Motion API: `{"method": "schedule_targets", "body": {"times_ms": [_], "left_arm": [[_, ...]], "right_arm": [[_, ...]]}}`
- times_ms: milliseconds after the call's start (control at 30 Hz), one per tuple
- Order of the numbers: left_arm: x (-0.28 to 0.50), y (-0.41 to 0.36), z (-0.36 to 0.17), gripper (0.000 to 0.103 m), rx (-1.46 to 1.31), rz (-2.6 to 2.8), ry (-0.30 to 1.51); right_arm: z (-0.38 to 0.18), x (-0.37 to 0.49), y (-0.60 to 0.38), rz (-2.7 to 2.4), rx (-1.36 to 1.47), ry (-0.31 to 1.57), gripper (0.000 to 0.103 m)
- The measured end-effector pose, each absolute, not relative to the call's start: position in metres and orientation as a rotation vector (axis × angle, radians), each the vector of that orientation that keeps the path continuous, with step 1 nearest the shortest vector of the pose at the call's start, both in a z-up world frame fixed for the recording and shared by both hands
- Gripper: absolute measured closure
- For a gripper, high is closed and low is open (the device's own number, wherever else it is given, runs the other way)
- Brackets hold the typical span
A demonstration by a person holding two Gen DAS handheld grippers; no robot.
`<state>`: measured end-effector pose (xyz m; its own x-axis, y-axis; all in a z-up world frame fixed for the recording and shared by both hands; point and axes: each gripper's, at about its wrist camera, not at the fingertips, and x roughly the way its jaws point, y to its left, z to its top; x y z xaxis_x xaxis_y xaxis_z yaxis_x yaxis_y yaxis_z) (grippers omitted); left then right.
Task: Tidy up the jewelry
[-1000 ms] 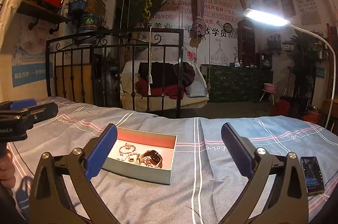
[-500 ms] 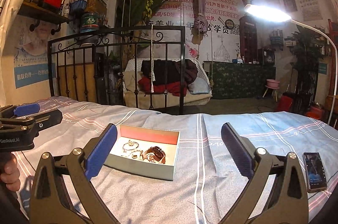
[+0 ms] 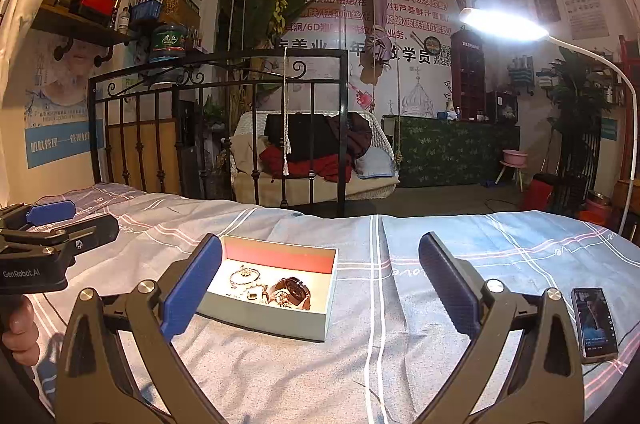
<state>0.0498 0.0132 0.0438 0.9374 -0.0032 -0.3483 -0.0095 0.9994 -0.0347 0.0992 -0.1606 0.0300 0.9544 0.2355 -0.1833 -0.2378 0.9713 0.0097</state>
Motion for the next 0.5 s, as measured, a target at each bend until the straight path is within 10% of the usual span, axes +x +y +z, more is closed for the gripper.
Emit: {"method": "schedule_targets", "body": {"times_ms": [500], "left_arm": [[0.0517,0.0136,0.0402,0.007,-0.032,0.009,0.353]], "right_arm": [[0.0286,0.0980,-0.1604,0.248,-0.014,0.191,0.006]]}}
